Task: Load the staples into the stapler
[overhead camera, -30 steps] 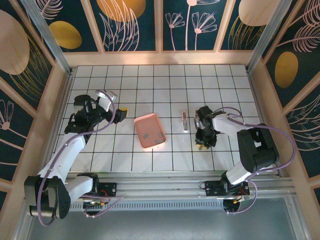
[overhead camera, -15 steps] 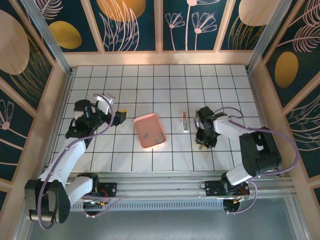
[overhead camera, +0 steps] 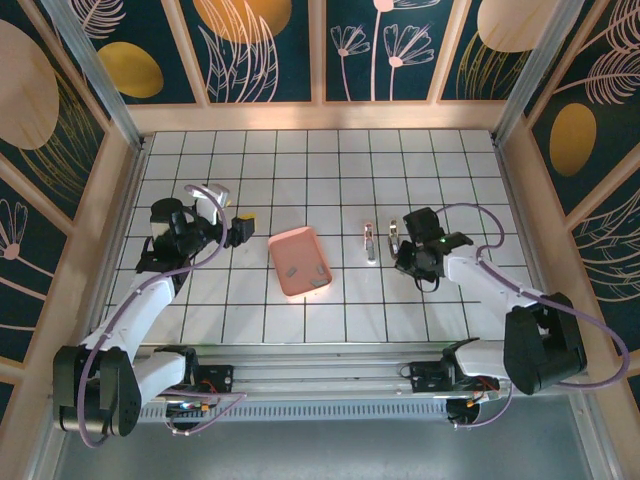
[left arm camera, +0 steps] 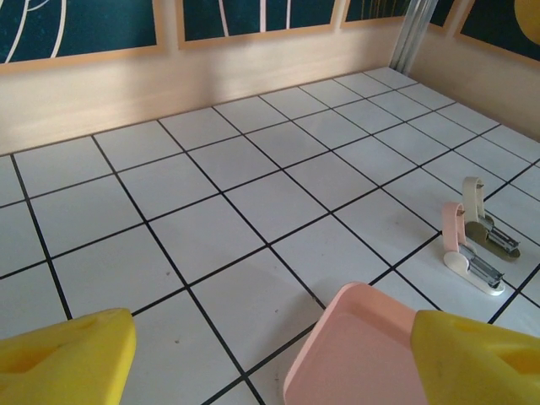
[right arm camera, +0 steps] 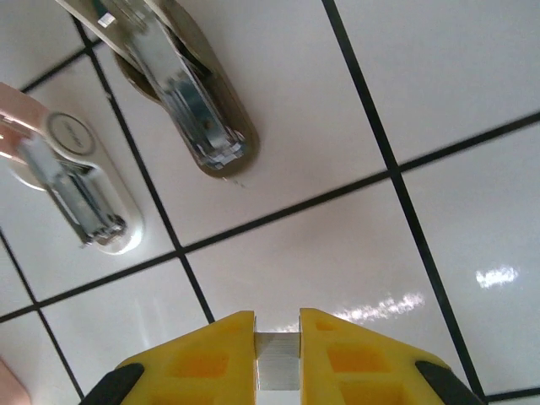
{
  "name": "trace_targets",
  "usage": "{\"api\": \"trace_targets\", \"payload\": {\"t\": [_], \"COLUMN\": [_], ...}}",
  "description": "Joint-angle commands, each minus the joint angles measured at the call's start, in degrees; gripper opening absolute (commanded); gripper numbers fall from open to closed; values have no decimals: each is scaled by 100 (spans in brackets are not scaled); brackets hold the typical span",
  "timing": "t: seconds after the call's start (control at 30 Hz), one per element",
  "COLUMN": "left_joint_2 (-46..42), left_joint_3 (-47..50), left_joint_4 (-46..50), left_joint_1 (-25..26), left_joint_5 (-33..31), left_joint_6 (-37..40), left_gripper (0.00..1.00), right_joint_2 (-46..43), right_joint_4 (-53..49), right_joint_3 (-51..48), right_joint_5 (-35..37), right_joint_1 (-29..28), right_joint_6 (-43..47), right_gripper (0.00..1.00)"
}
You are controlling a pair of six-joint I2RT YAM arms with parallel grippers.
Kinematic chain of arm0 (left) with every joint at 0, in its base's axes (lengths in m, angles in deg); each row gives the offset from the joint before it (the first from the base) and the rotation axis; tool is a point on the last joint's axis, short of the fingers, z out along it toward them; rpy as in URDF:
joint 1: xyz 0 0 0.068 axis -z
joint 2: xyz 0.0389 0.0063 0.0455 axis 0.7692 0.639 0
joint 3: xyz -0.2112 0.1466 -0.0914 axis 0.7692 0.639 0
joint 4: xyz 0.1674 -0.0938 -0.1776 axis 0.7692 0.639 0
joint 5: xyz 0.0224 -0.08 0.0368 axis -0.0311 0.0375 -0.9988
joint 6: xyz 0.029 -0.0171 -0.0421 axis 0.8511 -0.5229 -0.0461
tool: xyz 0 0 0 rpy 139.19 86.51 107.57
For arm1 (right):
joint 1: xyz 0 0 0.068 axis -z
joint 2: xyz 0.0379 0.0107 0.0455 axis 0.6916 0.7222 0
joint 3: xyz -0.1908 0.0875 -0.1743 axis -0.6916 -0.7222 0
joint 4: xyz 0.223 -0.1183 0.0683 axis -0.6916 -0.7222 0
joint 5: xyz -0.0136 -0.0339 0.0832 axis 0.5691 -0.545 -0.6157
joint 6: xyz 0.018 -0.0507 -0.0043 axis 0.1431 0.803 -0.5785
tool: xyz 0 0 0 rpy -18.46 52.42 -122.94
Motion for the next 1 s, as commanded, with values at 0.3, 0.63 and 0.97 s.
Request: {"api": "trace_targets", "payload": {"t": [0.3, 0.63, 0.97], "left_joint_2": [325, 915, 1514], "left_joint_3": [-200, -331, -850], "left_joint_4": [-564, -1182, -1325], "left_joint_1": [-28, 93, 621], "left_joint_5": [355, 1298, 912], "left_joint_6": [704, 491, 921], "left_gripper": [84, 82, 82], "right_joint_2": [-305, -670, -354], "right_joint_4": [1364, 2627, 3706], "right_joint_3": [-198, -795, -1209], "right_joint_5": [691, 659, 297], "right_joint_1": [-13, 4, 59], "right_joint_6": [1500, 2458, 2850], "right_gripper": [18, 17, 17]}}
